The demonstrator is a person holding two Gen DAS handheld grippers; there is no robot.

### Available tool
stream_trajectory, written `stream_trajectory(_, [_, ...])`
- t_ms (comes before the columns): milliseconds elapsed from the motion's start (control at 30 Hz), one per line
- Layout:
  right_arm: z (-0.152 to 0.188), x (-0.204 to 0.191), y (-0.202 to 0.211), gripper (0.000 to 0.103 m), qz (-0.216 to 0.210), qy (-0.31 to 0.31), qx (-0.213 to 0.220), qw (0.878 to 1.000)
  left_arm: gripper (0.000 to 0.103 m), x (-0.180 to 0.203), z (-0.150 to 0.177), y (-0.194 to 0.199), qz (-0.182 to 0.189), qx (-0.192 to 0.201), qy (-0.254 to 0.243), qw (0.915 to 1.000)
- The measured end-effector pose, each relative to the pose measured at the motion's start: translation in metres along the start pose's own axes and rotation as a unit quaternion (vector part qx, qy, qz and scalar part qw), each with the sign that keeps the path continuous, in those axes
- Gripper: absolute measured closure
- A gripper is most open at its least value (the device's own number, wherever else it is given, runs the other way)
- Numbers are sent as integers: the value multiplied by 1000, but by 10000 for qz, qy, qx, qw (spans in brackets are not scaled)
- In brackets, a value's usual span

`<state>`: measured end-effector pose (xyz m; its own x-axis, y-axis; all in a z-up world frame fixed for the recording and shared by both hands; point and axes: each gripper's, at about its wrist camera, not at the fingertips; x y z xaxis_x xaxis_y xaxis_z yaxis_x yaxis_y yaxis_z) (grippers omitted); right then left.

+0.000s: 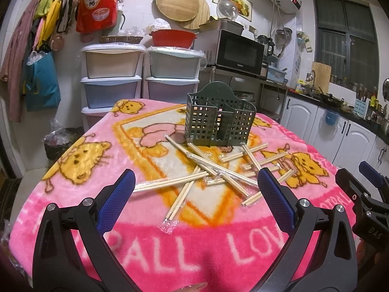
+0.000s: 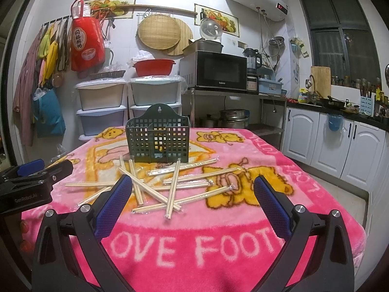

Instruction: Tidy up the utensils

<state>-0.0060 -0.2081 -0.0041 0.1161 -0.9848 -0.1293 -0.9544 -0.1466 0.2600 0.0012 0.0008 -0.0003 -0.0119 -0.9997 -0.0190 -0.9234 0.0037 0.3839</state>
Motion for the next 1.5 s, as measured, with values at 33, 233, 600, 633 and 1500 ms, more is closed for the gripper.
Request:
stream_trajectory(33, [-1,0,0,6,3,-4,-5,10000,10,0,0,1,-5,11,0,10000])
stream_trajectory(233, [0,1,0,6,2,-10,-8,10000,10,0,0,-1,-3,24,2,10000])
stream_trajectory(600, [1,0,-2,6,-36,4,-42,10000,10,0,-8,1,0,31,31,10000])
stream_trajectory(633, [1,-1,-3,6,-50,13,-53,10000,10,0,-12,1,-3,22,64,10000])
stream_trajectory(1500, [-29,-18,-69,6,-777,83,-1179,9899,10,-52,-37,-51,584,-555,520,9954])
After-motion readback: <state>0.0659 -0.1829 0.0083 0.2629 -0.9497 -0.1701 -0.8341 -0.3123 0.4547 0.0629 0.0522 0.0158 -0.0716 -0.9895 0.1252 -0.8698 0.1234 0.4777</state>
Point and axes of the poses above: each gripper's, at about its wrist camera, not at the fingertips, and y roughly against the way its jaws point, x to its right, z to its underside, and after that the axes turned 8 degrees about -y, right-handed
